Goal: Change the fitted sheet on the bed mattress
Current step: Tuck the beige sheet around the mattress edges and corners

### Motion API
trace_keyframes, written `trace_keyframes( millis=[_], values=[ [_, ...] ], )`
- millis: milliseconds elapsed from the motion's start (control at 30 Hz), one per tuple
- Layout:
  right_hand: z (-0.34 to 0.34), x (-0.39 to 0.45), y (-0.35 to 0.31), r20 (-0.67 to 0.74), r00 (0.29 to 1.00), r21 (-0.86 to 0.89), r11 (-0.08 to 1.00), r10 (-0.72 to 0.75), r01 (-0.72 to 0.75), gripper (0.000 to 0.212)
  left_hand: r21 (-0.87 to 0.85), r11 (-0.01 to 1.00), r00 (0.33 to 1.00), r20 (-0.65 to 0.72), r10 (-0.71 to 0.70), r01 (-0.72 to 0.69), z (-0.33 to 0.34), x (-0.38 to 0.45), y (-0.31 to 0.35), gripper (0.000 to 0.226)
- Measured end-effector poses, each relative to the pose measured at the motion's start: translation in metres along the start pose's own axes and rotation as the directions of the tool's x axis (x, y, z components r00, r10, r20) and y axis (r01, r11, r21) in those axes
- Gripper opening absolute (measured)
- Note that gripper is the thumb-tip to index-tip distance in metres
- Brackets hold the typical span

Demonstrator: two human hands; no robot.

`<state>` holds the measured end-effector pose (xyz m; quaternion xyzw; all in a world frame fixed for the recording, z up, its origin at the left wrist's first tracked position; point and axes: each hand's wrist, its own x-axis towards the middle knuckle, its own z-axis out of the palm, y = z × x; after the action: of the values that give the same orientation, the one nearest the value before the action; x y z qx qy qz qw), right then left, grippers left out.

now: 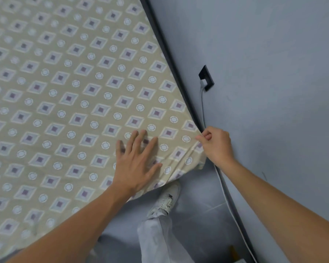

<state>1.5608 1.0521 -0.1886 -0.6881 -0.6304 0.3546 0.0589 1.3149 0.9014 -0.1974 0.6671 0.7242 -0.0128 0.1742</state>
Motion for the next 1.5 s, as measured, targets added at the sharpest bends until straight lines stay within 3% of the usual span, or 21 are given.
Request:
trace_keyframes(
  millis=[133,200,300,400,633,700,767,833,900,1033,1200,1400,1500],
  values=[
    [-0.004,0.003,0.005,0.014,1.000,-0.024,0.999,0.023,-0.023,0.022,0.004,0.994,0.993,0.039,-0.112,0.112,-0.005,0.006,-0.004,0.087],
    [-0.002,0.008,0.000,0.030,0.999,0.045,0.998,0.030,-0.032,0.010,0.003,0.989,0.988,0.061,-0.145,0.145,-0.004,0.010,-0.005,0.093],
    [-0.001,0.020,-0.003,0.215,0.972,0.232,0.962,0.097,-0.148,0.022,0.006,0.990,0.990,0.040,-0.138,0.138,0.002,0.012,-0.004,0.096],
    [0.000,0.020,0.005,0.236,0.968,0.097,0.989,0.083,-0.108,0.010,0.006,0.992,0.992,0.003,-0.123,0.123,0.009,0.010,-0.005,0.095],
    [-0.013,0.027,0.019,0.068,0.970,-0.113,0.968,0.231,-0.223,0.013,-0.012,0.997,0.997,-0.027,-0.076,0.076,0.008,0.010,-0.011,0.088],
    [-0.009,0.022,-0.002,0.061,0.986,-0.013,0.988,0.157,-0.156,0.013,-0.039,0.997,0.996,-0.041,-0.074,0.072,0.005,0.010,-0.017,0.086],
    [0.002,0.011,-0.037,0.014,0.999,0.053,0.997,-0.052,0.051,0.016,-0.064,0.993,0.994,-0.043,-0.098,0.095,0.003,0.007,-0.026,0.083],
    [0.021,-0.005,-0.073,0.010,0.948,-0.060,0.946,-0.319,0.319,0.031,-0.070,0.990,0.991,-0.045,-0.125,0.122,0.001,0.001,-0.036,0.082],
    [0.047,-0.018,-0.104,0.120,0.862,-0.187,0.842,-0.492,0.506,0.047,-0.078,0.984,0.985,-0.046,-0.166,0.162,-0.001,-0.009,-0.053,0.081],
    [0.112,-0.048,-0.153,0.372,0.758,-0.292,0.708,-0.536,0.644,0.064,-0.091,0.949,0.950,-0.053,-0.308,0.303,-0.003,-0.042,-0.108,0.079],
    [0.198,-0.105,-0.212,0.500,0.608,-0.244,0.573,-0.616,0.782,0.073,-0.153,0.861,0.864,-0.069,-0.499,0.486,-0.003,-0.110,-0.198,0.078],
    [0.314,-0.179,-0.290,0.638,0.348,-0.104,0.371,-0.687,0.923,0.079,-0.202,0.716,0.726,-0.031,-0.687,0.669,0.003,-0.215,-0.292,0.082],
    [0.352,-0.208,-0.298,0.666,0.340,-0.184,0.296,-0.663,0.937,0.078,-0.215,0.738,0.746,-0.053,-0.663,0.640,0.014,-0.261,-0.310,0.080]
  ],
)
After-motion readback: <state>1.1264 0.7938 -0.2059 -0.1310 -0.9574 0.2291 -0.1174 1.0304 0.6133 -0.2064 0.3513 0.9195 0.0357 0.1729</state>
